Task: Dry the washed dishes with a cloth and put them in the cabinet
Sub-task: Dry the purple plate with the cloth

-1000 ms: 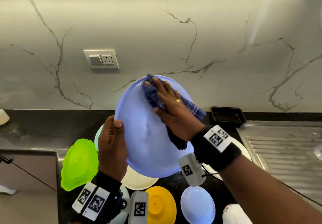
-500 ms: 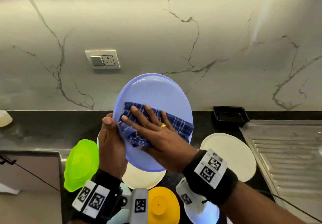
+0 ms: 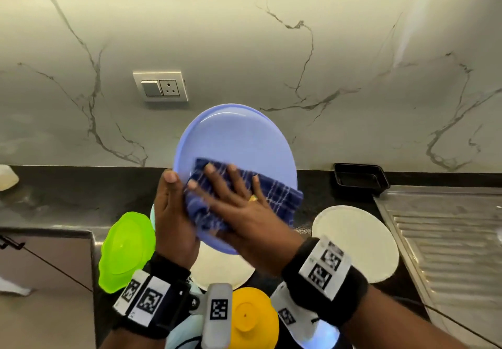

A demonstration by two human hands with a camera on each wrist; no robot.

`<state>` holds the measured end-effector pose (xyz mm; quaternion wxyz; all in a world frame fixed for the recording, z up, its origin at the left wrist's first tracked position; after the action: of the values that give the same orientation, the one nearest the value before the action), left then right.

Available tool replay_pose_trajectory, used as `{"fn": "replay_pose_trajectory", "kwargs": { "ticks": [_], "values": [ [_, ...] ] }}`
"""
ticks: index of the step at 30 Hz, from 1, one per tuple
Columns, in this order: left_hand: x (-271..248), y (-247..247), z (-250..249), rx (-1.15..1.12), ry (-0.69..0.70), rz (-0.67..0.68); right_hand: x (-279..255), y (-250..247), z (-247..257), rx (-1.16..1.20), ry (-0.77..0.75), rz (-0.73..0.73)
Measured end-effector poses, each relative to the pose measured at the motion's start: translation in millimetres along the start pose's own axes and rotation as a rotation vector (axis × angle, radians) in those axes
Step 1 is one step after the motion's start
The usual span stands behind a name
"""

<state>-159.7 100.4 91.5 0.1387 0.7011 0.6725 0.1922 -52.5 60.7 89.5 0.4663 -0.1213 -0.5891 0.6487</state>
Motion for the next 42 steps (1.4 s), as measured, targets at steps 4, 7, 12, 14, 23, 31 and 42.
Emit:
{"fn": "replay_pose_trajectory", "kwargs": {
  "ticks": [4, 7, 12, 14, 23, 31, 42],
  "values": [
    [2.1, -9.2, -0.8, -0.034, -0.001, 0.002, -9.4, -5.4, -12.7, -0.104, -0.018, 0.025],
    [4.0, -18.0, 0.8, -0.076, -0.034, -0.024, -7.6, -27.5, -66.9, 0.041, 0.169, -0.067],
    [2.1, -23.9, 8.9, -0.046, -0.044, 0.009, -27.6, -39.5, -148.5, 0.546, 0.461, -0.336],
    [3.6, -24.7, 11.4, -0.023, -0.033, 0.017, -32.4, -41.9, -155.8, 0.649, 0.5, -0.415],
    [4.5, -9.2, 12.8, 0.165, 0.075, 0.047, 22.1, -82.6, -67.2, 0.208, 0.084, -0.396],
    [-1.8, -25.2, 6.3, 0.126, 0.078, -0.004, -40.2, -74.8, -149.4, 0.555, 0.594, -0.451],
    [2.5, 14.9, 12.4, 0.328, 0.104, 0.107, 0.5, -91.3, -73.7, 0.322, 0.136, -0.456]
  ]
}}
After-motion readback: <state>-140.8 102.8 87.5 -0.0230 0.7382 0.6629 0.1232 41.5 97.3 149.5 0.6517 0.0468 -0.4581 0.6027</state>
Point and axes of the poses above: each hand's wrist, its own x-axis towards the middle knuckle, its own y-axis out of the palm, z = x × y, the point moved 9 cm from there along x, towards the middle knuckle, and after that the axes turned 9 degrees about -y, right-handed, at the moved point
